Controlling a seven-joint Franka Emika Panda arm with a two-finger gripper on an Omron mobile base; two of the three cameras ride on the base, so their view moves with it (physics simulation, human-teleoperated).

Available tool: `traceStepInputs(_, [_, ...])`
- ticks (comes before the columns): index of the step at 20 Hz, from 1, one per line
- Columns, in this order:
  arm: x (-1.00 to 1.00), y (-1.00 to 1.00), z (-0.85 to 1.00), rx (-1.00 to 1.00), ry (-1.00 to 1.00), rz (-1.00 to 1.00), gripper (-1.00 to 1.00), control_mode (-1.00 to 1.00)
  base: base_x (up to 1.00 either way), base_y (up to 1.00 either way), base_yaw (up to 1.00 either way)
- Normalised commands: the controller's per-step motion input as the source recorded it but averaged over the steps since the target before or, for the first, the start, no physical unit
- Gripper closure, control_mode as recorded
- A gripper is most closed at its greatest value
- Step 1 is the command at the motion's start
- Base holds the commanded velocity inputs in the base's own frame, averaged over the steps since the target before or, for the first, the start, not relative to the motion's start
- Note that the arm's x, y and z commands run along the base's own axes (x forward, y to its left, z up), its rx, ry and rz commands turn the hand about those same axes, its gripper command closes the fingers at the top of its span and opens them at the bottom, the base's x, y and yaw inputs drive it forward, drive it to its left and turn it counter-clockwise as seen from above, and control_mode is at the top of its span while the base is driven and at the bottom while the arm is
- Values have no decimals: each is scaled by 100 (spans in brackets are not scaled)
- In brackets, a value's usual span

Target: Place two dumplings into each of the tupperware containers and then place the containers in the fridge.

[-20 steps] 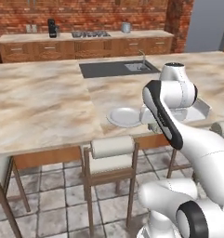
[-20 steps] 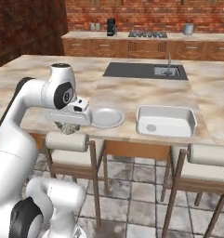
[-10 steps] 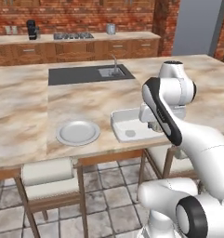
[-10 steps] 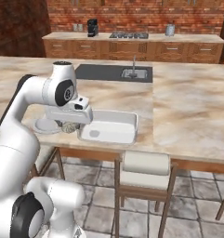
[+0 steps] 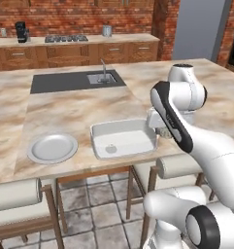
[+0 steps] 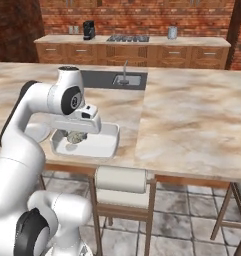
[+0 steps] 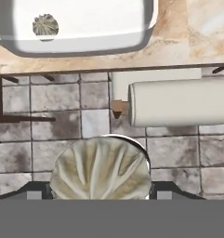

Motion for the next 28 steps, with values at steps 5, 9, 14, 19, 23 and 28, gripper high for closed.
traceStepInputs(5, [0, 0, 0, 0, 0, 0, 100, 100, 49, 0, 0])
traceStepInputs(9, [0, 0, 0, 0, 0, 0, 100, 100, 63, 1, 0])
traceStepInputs(14, [39, 12, -12, 0, 6, 0, 100, -100, 39, 1, 0])
traceStepInputs(19, [100, 47, -48, 0, 22, 0, 100, -100, 0, 0, 0])
traceStepInputs(23, [100, 23, -71, 0, 22, 0, 100, -100, 0, 0, 0])
traceStepInputs(28, [96, 1, -90, 0, 10, 0, 100, -100, 0, 0, 0])
